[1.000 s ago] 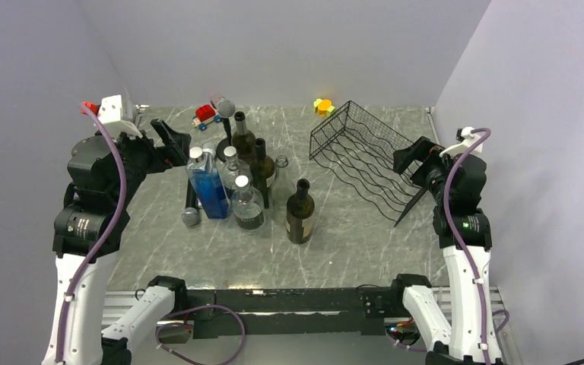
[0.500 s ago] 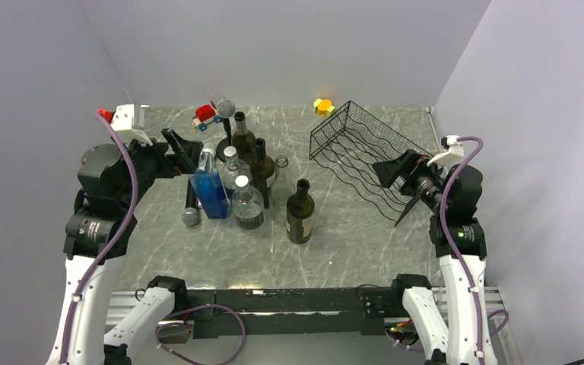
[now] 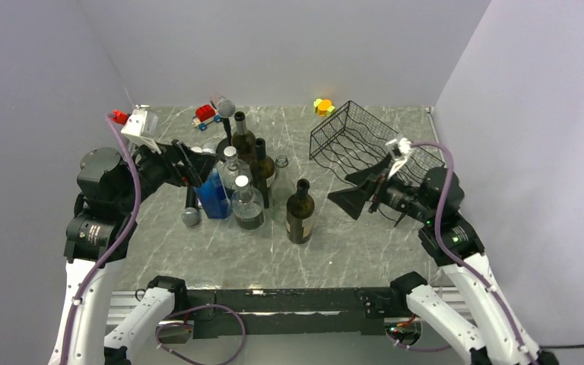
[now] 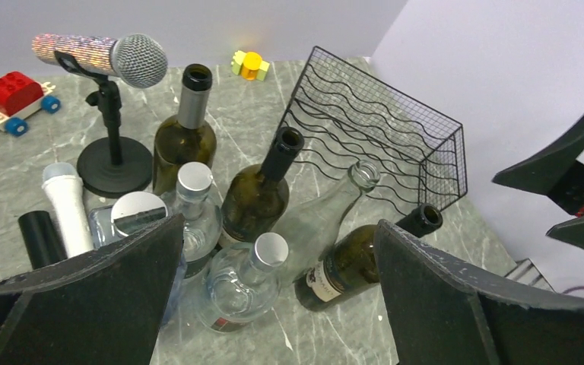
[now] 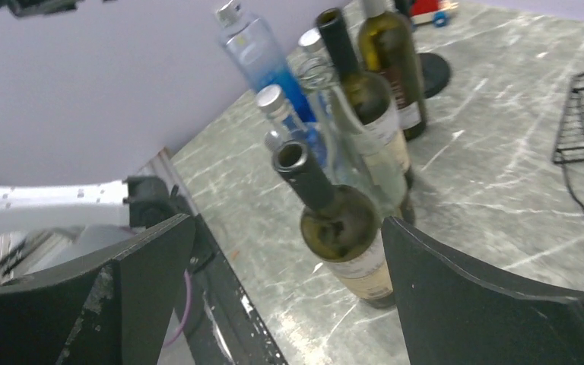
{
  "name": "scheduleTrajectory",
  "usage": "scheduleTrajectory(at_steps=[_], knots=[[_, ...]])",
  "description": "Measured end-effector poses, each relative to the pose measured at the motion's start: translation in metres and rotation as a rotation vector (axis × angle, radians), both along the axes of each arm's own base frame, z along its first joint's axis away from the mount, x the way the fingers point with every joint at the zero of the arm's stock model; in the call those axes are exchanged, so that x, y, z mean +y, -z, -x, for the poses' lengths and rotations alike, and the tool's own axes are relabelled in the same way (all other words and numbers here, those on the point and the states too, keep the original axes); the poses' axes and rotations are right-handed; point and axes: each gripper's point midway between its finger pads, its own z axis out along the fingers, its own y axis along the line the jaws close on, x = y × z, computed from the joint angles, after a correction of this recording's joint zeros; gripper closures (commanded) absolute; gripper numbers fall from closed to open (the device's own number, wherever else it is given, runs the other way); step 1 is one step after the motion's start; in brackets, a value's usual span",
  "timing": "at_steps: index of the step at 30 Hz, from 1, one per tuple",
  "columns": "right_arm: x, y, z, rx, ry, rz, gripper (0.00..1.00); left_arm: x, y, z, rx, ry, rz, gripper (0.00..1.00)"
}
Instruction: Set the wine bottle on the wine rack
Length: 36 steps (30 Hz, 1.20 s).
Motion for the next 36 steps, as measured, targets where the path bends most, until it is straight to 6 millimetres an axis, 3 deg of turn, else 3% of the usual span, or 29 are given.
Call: scheduleTrajectory(at_steps=[3,9,13,19,28,31,36], knots=[[0.027,0.004,0.006,-0.011,-0.081,0.044,0.00,-0.003,0.000,0.002,0.002,0.021,0.002,0.01],[0.075,0.042,0.005,-0.003,-0.132,0.208,0.00,-0.005,0.002,0.003,0.011,0.035,0.001,0.01],[0.096,0.060,0.004,-0.035,-0.112,0.316,0.03,-0.005,0.004,0.003,0.017,0.035,0.000,0.01],[0.110,0.071,-0.011,-0.098,-0.004,0.423,0.13,-0.004,0.007,0.004,0.029,0.034,-0.010,0.01],[0.105,0.070,-0.031,-0.140,0.146,0.448,0.33,-0.004,0.008,0.004,0.027,0.036,-0.018,0.01],[0.104,0.072,-0.034,-0.143,0.165,0.449,0.35,-0.005,0.008,0.005,0.028,0.040,-0.018,0.01],[0.105,0.080,-0.036,-0.133,0.171,0.464,0.25,-0.011,0.008,0.010,0.030,0.087,-0.013,0.01]])
